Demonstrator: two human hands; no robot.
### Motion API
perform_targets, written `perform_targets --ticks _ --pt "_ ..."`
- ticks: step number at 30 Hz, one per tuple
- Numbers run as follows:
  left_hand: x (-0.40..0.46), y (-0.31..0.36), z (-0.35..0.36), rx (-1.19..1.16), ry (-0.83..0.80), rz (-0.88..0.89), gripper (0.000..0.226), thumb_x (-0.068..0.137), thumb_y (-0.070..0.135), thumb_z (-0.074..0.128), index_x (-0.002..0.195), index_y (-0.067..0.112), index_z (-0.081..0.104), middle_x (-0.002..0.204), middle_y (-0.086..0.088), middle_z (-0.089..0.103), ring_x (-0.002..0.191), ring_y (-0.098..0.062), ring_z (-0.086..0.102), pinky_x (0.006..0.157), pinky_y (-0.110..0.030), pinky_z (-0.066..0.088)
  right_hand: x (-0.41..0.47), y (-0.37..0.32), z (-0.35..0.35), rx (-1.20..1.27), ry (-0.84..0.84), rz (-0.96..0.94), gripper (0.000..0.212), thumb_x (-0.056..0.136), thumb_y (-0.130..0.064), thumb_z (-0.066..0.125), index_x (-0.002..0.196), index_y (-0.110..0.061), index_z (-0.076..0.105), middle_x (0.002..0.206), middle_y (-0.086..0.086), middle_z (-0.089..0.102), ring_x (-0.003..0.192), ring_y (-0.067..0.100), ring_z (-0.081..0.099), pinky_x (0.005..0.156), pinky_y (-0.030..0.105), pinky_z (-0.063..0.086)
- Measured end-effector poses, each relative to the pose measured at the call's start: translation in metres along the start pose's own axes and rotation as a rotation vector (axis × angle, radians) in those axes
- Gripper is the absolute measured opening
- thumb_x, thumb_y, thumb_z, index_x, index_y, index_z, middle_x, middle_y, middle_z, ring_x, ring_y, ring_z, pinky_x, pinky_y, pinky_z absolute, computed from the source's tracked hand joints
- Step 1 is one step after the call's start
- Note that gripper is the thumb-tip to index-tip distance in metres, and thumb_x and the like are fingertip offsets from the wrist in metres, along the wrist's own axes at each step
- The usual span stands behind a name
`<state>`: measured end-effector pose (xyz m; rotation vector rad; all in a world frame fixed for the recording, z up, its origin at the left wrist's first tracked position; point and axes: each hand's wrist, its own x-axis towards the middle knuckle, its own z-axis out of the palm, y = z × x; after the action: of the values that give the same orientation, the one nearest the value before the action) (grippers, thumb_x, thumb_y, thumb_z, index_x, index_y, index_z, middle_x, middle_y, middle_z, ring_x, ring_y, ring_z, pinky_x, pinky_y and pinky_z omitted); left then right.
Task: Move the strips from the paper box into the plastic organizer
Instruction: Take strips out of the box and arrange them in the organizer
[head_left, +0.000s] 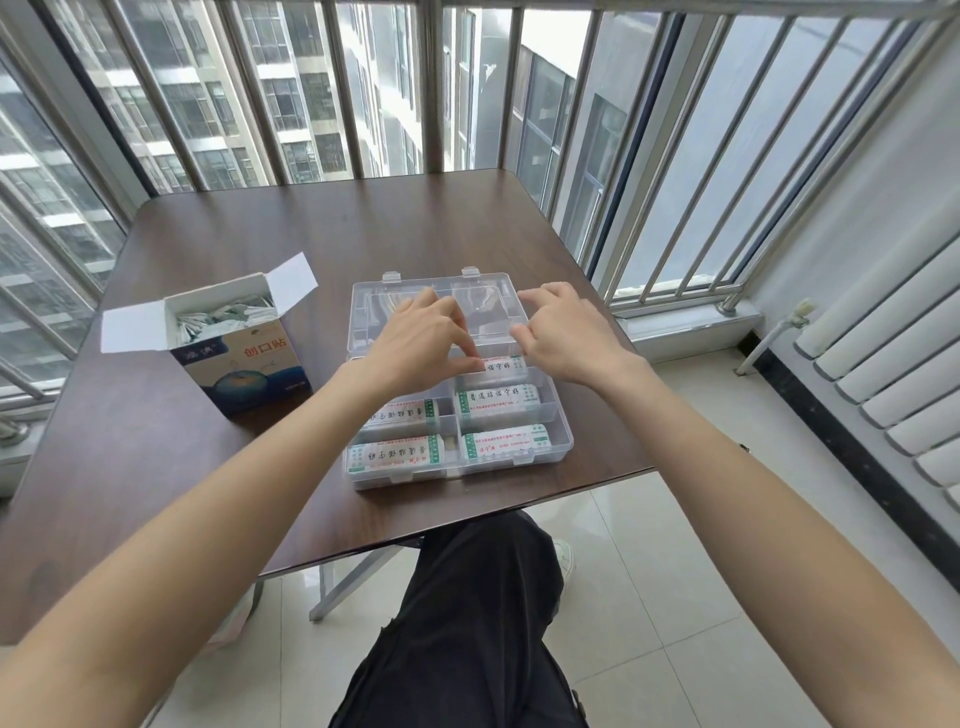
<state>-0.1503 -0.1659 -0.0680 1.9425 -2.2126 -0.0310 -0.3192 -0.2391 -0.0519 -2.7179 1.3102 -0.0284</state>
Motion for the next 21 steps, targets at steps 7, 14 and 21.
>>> perform_targets --ticks 7,14,21 --pt "0.001 -0.001 0.003 -0.018 0.009 -0.011 0.031 0.083 0.052 0.06 0.1 0.029 0.073 0.109 0.005 0.056 0.104 -0.018 0.04 0.08 -0.027 0.026 -0.001 -0.006 0.007 0.105 -0.039 0.069 0.046 0.102 -0.03 0.032 0.126 0.002 0.054 0.149 0.004 0.037 0.141 0.022 0.018 0.11 0.041 0.024" --pt "0.001 -0.002 0.003 -0.045 -0.002 -0.025 0.031 0.082 0.051 0.061 0.099 0.028 0.074 0.108 0.006 0.056 0.104 -0.018 0.041 0.08 -0.028 0.028 -0.003 -0.004 0.005 0.124 0.039 0.069 0.04 0.099 -0.028 0.038 0.101 -0.002 0.069 0.143 0.001 0.046 0.13 0.025 0.036 0.098 0.039 0.036" --pt "0.001 -0.002 -0.001 -0.041 0.009 -0.012 0.03 0.081 0.052 0.061 0.098 0.031 0.073 0.106 0.006 0.056 0.1 -0.016 0.041 0.078 -0.027 0.029 -0.005 0.001 0.006 0.196 0.062 0.029 0.015 0.087 -0.035 0.064 0.092 -0.026 0.074 0.134 -0.003 0.052 0.124 0.02 0.042 0.093 0.036 0.04"
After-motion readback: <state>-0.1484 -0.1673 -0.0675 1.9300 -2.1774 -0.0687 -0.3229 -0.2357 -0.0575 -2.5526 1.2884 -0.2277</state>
